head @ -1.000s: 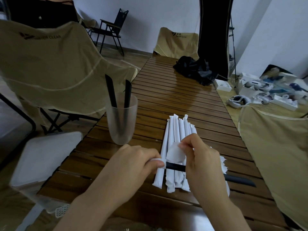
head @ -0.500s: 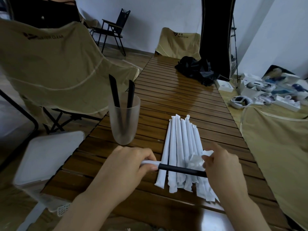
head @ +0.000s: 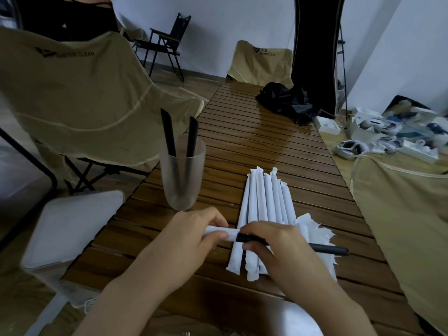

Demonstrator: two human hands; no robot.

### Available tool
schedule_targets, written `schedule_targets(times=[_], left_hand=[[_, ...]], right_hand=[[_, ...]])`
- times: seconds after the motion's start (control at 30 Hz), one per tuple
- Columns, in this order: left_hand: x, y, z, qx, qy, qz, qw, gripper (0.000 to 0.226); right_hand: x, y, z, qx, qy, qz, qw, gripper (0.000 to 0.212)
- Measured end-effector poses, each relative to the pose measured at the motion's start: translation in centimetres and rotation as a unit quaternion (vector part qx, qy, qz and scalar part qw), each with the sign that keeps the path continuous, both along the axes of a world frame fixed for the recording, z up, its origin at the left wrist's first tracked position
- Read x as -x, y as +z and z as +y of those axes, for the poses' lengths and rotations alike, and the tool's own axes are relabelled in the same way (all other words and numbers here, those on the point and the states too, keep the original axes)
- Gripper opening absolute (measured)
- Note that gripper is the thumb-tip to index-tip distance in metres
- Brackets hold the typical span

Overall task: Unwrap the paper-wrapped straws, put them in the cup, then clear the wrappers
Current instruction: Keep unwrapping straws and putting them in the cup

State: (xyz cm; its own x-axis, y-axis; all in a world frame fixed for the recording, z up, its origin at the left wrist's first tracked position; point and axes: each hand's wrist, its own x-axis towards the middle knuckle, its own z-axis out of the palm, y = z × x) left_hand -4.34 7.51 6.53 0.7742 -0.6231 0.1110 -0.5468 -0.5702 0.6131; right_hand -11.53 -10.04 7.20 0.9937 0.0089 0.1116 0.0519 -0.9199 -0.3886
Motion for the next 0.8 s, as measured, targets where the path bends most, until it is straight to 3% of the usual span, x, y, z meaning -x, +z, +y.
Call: schedule_targets(times=[0.13, 0.27, 0.5, 0.7, 0.8], left_hand=[[-0.2, 0.4, 0.8, -0.008, 0.020, 0.002, 1.000, 0.010], [-0.4, 0.8, 1.3, -0.001, 0.005, 0.025, 1.000, 0.013], [-0.3, 1.1, 1.2, 0.015, -0.029, 0.031, 0.999, 0.015], [0.2, 1.6, 0.4, 0.063, -0.009, 0.020, 0.998, 0.012], [0.4, 1.7, 0.1, 0.089, 0.013, 0.018, 0.996, 0.013]], right_hand=[[0.2, 0.1, -0.3, -0.005, -0.011, -0.055, 0.998, 0.022], [0.3, 0.2, 0.2, -0.014, 0.014, -0.051, 0.998, 0.030], [-0.1, -0.7, 0.7, 0.000, 0.047, -0.064, 0.997, 0.020], [0.0, -0.1, 1.1, -0.075, -0.019, -0.084, 0.993, 0.004], [0.0, -0.5, 1.4, -0.088, -0.052, -0.135, 0.985, 0.018]])
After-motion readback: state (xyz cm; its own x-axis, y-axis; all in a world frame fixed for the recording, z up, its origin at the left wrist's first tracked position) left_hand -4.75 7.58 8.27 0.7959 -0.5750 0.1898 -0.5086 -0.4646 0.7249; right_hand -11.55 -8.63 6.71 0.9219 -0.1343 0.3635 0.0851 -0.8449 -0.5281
